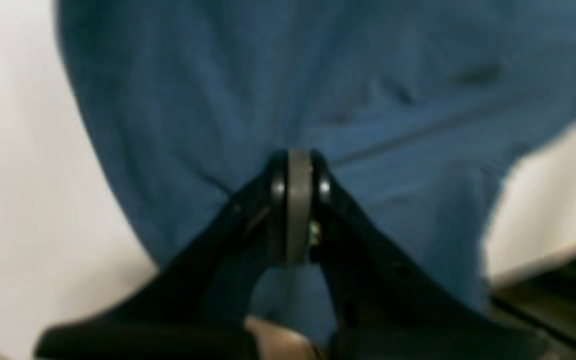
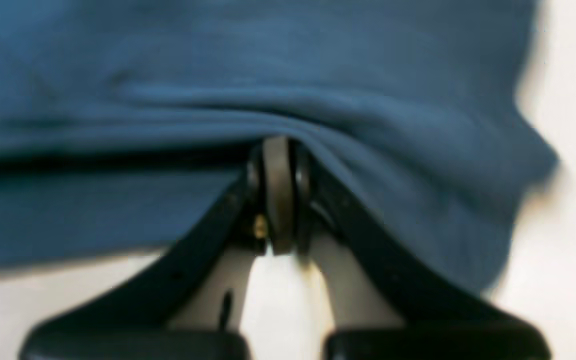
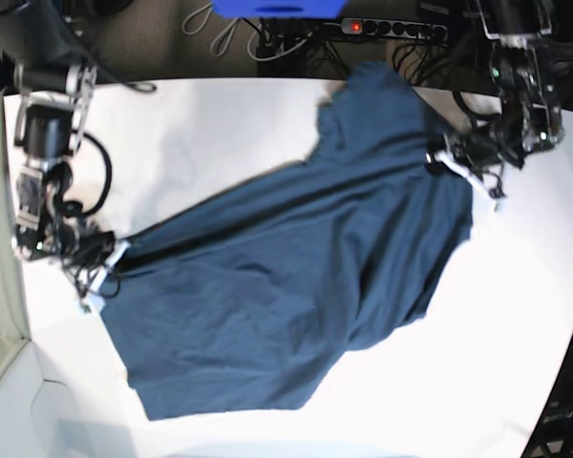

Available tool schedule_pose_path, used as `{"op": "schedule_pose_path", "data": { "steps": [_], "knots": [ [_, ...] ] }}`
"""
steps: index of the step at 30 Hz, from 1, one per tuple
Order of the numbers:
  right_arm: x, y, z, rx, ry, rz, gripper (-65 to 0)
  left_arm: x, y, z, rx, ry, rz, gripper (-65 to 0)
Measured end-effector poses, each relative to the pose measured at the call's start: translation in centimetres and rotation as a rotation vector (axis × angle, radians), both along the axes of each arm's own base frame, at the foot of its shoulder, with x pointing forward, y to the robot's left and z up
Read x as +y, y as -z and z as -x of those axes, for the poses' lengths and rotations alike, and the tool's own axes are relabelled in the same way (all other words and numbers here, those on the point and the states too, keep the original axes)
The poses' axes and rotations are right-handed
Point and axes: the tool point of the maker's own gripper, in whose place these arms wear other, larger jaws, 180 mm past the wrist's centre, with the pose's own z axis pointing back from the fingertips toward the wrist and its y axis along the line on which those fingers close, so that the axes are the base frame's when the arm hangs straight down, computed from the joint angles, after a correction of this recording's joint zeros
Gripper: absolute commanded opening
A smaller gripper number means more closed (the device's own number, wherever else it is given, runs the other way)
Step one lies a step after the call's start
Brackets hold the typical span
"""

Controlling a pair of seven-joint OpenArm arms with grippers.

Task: Layout the t-shirt on the table in an organized manner, then fold the t-shirt properly
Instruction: 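Grasp the shirt body with both grippers and drag it to smooth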

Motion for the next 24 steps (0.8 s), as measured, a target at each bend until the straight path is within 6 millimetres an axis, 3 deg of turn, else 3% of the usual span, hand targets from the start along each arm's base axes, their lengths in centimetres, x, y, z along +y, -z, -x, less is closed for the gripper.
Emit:
{"op": "schedule_pose_path", "data": {
  "steps": [3,5,7,10,12,15,19,22,24],
  "knots": [
    [-0.5,-3.6,-2.8,-0.073,0.002,0.015,-65.0,-1.6,-5.9,-2.2,-0.19,0.053,0.037,-64.6],
    [-0.5,-6.2,-3.9,-0.108,-0.012,0.048,-65.0,-0.9,-10.0,-5.0,-0.339,0.015,0.034,-64.6],
    [-0.2,-8.8,-4.1,-0.133,-0.033,0.09,-65.0,0.2,-11.7,-7.1,-0.402,-0.026,0.02,-64.6],
    [2.0,-10.2,-2.2,-0.118,-0.075,0.149,-65.0,1.3,-9.8,-9.1,-0.341,-0.065,0.03,-64.6],
    [5.2,-9.2,0.2,-0.102,-0.112,0.142,-65.0,2.1,-7.1,-10.8,-0.252,-0.104,0.008,-64.6],
    [11.0,-7.2,5.4,-0.073,-0.168,0.075,-65.0,0.3,-5.9,-13.5,-0.214,-0.1,0.06,-64.6],
    [18.0,-6.8,10.4,-0.08,-0.266,-0.017,-65.0,-1.8,-4.5,-16.2,-0.21,-0.103,0.069,-64.6],
    [22.5,-6.0,13.6,-0.053,-0.364,-0.074,-65.0,-3.6,-3.7,-17.4,-0.224,-0.081,0.06,-64.6],
    [24.3,-4.9,15.7,-0.007,-0.412,-0.096,-65.0,-4.9,-3.2,-18.1,-0.247,-0.067,0.057,-64.6]
  ]
}}
